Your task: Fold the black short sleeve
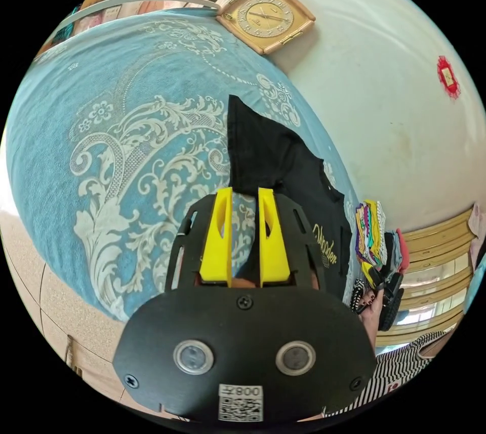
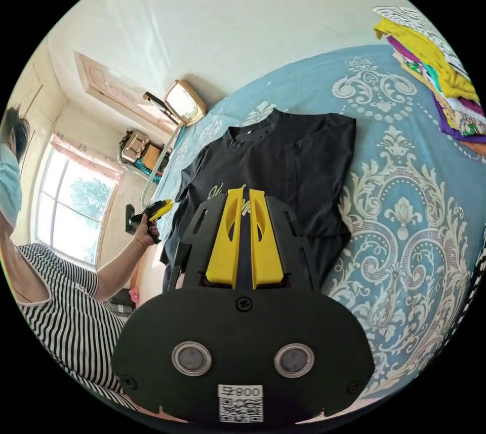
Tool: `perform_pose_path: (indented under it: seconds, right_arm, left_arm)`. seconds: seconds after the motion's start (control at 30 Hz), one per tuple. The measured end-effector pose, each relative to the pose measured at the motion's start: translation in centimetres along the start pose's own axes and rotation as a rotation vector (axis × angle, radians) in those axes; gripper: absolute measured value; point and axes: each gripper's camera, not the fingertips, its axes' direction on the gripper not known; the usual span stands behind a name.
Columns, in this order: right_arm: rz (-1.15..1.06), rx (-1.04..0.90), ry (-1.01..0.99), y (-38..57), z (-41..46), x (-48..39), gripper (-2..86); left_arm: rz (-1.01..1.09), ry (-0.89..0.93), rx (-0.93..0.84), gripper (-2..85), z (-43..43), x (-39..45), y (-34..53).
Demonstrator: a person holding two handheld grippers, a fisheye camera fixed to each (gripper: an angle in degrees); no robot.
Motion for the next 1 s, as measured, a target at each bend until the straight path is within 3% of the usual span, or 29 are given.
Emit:
perform_pose_path:
  seconds: [0.23, 0.37, 0.6, 0.77, 1.0]
  right_arm:
    - [-0.176, -0.206, -0.058, -9.7, 10.5, -12.6, 3.1]
    - [-0.339, -0.320, -0.092, -17.5, 18.7, -21.5, 3.9]
    - [-0.651, -0.498, -0.078, -29.6, 34.4, -39.3, 6.0]
    - [-0.837, -0.633, 0.013, -35.0, 46.4, -51.8, 6.6]
    - [-1.037, -0.773, 0.164, -37.0, 55.5, -61.2, 7.9]
  left_arm:
    - [0.047, 0.071, 0.005, 3.2, -4.8, -6.7, -4.4]
    - [0.022, 0.256, 0.031, 0.9, -7.7, -11.6, -5.6]
    - [0.018, 0.297, 0.045, 0.2, -12.1, -14.3, -7.1]
    - [0.018, 0.311, 0.050, 0.1, -15.0, -15.5, -7.8]
    - [0.015, 0.330, 0.051, 0.1, -17.6, -15.8, -8.1]
